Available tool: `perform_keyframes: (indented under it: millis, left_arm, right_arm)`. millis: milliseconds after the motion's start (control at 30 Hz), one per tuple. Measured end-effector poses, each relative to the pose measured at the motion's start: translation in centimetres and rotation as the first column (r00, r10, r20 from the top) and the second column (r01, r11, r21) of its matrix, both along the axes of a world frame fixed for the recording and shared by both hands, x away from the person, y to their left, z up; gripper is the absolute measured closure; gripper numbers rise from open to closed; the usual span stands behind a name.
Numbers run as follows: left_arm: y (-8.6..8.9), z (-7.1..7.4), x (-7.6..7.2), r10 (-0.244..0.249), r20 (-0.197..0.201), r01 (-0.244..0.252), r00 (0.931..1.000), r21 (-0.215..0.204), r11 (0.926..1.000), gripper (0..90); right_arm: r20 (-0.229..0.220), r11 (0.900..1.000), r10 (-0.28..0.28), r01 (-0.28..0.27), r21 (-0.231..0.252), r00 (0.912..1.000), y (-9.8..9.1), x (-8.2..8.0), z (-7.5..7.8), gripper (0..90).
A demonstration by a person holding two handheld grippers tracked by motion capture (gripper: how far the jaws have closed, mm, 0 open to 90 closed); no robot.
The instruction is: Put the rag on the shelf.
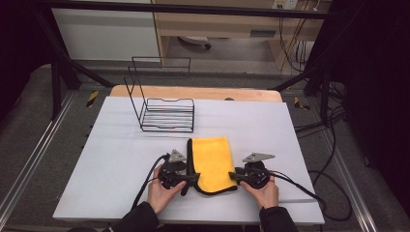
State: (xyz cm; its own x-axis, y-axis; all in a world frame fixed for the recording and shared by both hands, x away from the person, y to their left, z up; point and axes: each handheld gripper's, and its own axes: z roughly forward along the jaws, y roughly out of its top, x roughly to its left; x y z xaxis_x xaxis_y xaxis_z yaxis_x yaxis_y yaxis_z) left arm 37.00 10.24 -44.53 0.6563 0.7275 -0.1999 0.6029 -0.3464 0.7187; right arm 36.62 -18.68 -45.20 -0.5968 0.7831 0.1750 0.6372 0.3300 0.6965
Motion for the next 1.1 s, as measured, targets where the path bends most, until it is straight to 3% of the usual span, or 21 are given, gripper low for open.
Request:
perform_keyframes:
  millis: [167, 267, 367, 500, 700, 933, 1100]
  left_arm:
    - [-0.1, -0.2, 0.2, 0.018, -0.023, -0.018, 0.9996, 0.003, 0.9998, 29.2]
    - [0.1, 0.4, 0.2, 0.028, -0.005, -0.028, 0.9996, -0.018, 0.9994, 28.2]
    - [0.0, 0.5, 0.3, 0.026, -0.004, -0.026, 0.9997, -0.013, 0.9996, 26.6]
    - [-0.3, -0.5, 0.4, 0.025, -0.032, -0.024, 0.9992, 0.027, 0.9993, 25.7]
    - [-0.5, -0.4, 0.1, 0.03, -0.02, -0.028, 0.9994, 0.059, 0.9978, 28.6]
    - [-1.2, -0.1, -0.3, 0.051, -0.033, -0.048, 0.9982, 0.088, 0.995, 42.8]
    - [-1.4, -0.1, -0.5, 0.038, -0.058, -0.034, 0.9976, 0.069, 0.9971, 57.6]
  right_arm:
    - [-0.003, 1.0, 0.001, -0.001, 0.001, 1.0, 0.0, 0.0, 0.0, 63.3]
    - [-0.003, 1.0, 0.001, -0.001, 0.003, 1.0, 0.0, 0.0, 0.0, 63.0]
    - [-0.003, 1.0, 0.001, -0.001, 0.002, 1.0, 0.0, 0.0, 0.0, 63.0]
    - [-0.001, 1.0, -0.003, 0.003, 0.003, 1.0, 0.0, -0.1, 0.0, 63.1]
    - [-0.032, 0.9998, -0.006, 0.006, 0.021, 0.9995, 0.1, -0.2, 0.1, 71.7]
    - [-0.066, 0.9989, -0.019, 0.022, 0.041, 0.9977, 0.3, -0.1, 0.1, 78.5]
    - [-0.076, 0.9988, -0.028, 0.031, 0.039, 0.9967, 0.6, -0.1, 0.2, 85.8]
